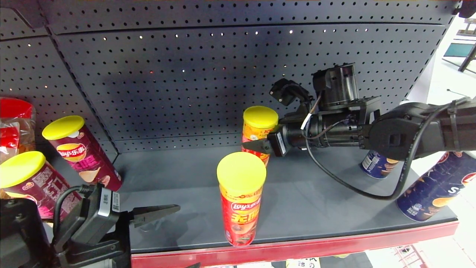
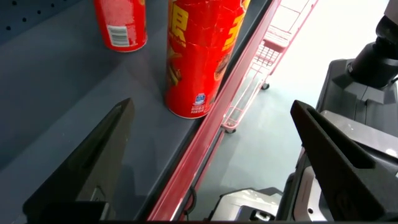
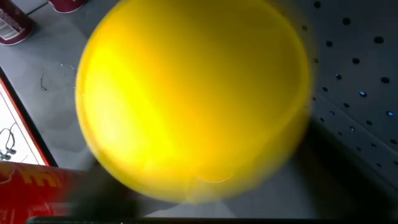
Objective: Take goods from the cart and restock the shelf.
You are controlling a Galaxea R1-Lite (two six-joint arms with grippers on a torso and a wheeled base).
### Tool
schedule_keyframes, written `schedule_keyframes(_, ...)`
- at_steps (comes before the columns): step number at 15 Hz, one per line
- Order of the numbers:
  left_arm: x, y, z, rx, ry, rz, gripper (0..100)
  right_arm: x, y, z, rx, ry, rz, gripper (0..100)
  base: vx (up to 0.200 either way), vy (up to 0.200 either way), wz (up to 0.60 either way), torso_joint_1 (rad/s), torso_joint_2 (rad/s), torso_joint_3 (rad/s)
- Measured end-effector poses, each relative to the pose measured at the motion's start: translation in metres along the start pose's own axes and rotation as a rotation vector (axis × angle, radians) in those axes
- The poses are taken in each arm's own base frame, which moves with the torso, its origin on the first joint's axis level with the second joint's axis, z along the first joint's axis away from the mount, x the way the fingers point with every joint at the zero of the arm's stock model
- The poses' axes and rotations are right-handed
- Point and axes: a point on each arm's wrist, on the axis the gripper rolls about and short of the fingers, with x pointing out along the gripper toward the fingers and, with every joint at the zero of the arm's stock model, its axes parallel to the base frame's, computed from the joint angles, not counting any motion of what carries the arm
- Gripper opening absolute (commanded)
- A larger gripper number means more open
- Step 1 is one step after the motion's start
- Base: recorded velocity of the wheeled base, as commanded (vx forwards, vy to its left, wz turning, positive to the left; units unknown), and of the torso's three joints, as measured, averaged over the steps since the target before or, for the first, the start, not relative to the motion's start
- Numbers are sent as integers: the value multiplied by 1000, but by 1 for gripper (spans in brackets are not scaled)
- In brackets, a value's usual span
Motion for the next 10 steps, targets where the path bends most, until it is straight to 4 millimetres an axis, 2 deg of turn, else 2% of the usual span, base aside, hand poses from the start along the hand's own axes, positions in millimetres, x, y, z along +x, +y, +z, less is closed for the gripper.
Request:
schedule_keyframes(6, 1, 1, 0, -3, 4, 3, 100, -17, 6, -5, 6, 9, 0, 100, 0, 0, 0, 0, 0, 0)
schedule_keyframes(10, 8, 6, -1, -12, 22, 52, 100, -52, 16, -24, 37, 49, -36, 100, 0, 0, 0, 0, 0, 0)
